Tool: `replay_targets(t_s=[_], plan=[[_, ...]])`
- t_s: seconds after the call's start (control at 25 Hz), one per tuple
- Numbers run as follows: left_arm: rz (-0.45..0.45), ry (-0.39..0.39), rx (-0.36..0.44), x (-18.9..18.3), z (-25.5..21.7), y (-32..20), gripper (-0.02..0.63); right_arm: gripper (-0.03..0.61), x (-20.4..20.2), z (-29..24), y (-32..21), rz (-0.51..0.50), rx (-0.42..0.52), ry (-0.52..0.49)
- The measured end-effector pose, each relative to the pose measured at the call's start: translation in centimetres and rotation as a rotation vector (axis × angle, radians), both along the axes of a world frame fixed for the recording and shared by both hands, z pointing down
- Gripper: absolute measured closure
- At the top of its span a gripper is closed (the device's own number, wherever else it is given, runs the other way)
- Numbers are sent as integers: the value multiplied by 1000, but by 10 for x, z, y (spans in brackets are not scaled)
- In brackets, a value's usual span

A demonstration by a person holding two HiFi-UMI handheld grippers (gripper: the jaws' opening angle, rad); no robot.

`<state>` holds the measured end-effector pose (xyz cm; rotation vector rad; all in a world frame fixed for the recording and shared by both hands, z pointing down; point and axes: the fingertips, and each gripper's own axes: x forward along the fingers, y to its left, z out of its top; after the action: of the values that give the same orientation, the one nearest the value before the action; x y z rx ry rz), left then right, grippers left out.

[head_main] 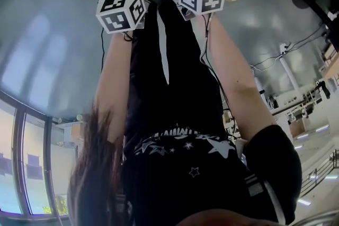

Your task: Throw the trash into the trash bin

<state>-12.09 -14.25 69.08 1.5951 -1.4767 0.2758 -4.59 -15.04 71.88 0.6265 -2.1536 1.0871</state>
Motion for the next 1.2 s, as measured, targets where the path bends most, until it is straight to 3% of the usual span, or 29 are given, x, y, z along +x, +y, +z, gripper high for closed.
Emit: replay_targets(t_s=[0.24, 0.52, 0.68, 1.2], plan=[[-6, -25, -66, 1, 26, 18, 603, 258, 0, 25, 5, -42, -16, 40], [3, -58, -133, -6, 52, 31, 603, 258, -7, 47, 3, -22, -34, 60], [7, -56, -159, -1, 61, 39, 603, 258, -7, 62, 13, -74, -88, 70], [28, -58, -151, 0, 55, 38, 603, 218, -3, 60, 16, -99, -82, 116]])
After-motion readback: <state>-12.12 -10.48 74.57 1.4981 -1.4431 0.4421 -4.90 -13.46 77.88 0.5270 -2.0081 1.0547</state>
